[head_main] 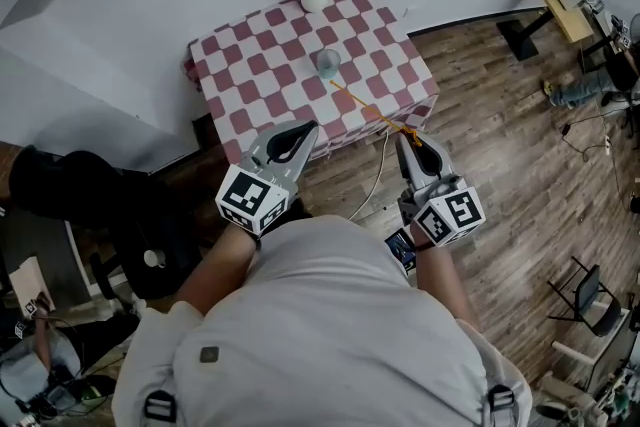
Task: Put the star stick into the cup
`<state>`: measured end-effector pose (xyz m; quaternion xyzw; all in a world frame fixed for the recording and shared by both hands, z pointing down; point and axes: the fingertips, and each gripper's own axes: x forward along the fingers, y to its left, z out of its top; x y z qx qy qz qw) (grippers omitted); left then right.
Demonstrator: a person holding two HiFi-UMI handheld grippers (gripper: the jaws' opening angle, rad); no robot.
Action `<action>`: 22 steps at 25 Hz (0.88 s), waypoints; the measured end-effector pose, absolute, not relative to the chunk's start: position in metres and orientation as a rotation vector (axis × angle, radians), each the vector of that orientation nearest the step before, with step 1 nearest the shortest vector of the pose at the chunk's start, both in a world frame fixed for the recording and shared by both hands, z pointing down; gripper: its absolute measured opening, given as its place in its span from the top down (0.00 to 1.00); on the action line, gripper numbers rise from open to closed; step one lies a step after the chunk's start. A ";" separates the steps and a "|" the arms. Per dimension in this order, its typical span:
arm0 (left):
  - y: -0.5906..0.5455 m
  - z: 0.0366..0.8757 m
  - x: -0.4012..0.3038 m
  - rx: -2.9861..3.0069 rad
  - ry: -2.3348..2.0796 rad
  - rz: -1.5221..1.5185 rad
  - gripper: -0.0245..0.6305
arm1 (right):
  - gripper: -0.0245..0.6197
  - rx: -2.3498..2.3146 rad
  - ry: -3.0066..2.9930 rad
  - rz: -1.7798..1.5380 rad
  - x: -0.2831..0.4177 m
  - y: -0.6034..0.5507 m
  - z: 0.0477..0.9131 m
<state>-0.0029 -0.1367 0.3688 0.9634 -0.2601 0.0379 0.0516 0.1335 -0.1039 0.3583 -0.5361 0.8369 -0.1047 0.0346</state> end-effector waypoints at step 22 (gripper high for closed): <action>-0.225 0.381 -0.075 2.911 -0.651 0.094 0.96 | 0.92 -1.777 2.517 -0.349 0.057 -0.185 0.365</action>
